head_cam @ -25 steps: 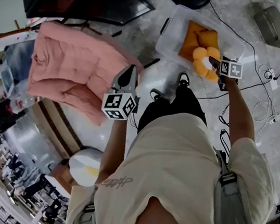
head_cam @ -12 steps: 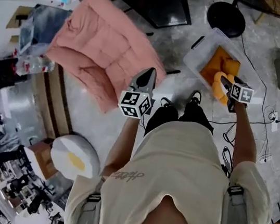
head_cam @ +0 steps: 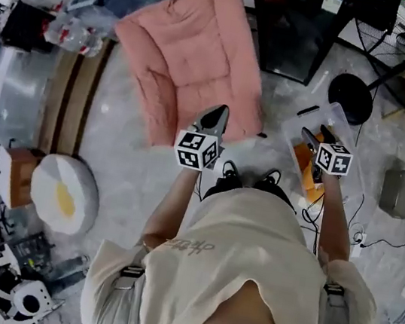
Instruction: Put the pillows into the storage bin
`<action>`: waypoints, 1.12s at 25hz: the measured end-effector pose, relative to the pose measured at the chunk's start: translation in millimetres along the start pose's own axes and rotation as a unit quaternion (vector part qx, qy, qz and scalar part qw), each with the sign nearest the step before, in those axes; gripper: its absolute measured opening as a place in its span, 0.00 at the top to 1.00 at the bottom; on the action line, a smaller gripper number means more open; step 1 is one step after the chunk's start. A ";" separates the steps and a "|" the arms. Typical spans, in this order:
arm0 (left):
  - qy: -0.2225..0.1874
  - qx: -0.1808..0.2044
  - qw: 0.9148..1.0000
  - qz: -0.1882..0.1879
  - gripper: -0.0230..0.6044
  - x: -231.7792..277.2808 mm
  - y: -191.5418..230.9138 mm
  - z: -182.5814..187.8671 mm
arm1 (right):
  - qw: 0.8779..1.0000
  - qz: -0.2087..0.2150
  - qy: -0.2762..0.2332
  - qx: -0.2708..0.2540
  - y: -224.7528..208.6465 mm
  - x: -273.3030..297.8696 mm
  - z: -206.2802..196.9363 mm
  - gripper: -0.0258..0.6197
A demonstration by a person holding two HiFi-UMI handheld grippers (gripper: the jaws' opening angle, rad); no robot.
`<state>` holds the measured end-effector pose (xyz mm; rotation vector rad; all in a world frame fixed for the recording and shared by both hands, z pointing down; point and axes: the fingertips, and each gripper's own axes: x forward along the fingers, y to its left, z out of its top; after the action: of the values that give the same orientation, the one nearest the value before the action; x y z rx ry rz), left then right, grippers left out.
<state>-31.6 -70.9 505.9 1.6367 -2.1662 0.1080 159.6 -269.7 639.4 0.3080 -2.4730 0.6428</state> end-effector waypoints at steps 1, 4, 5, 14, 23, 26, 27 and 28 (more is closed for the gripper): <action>-0.005 -0.004 1.000 0.009 0.94 -5.2 8.2 1.5 | 1.000 0.009 -0.005 -0.022 13.4 5.6 15.2 0.45; -0.024 -0.018 0.999 0.034 0.94 -21.0 31.1 6.7 | 0.996 0.036 -0.021 -0.074 50.9 19.4 61.0 0.46; -0.030 -0.023 0.998 0.042 0.94 -27.3 38.0 8.4 | 0.995 0.043 -0.028 -0.085 62.7 21.9 74.3 0.48; -0.079 -0.018 0.993 0.085 0.94 -80.9 86.2 54.8 | 0.976 0.067 -0.109 -0.175 159.3 10.1 154.4 0.85; -0.118 0.015 0.990 0.073 0.94 -98.0 92.9 125.0 | 0.949 0.089 -0.178 -0.243 234.8 -25.3 210.2 0.96; -0.133 0.029 0.989 0.059 0.94 -95.8 88.9 147.6 | 0.943 0.090 -0.196 -0.251 248.3 -36.1 224.5 0.96; -0.138 0.033 0.988 0.056 0.94 -94.9 87.6 154.2 | 0.942 0.087 -0.202 -0.253 250.4 -38.5 228.8 0.96; -0.143 0.038 0.988 0.054 0.94 -94.2 86.5 160.3 | 0.941 0.084 -0.207 -0.255 251.8 -40.4 232.5 0.96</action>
<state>-137.2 -9.2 341.3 1.6624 -2.4944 -0.0142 -2.0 -168.1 351.9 0.0262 -2.9781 -0.0285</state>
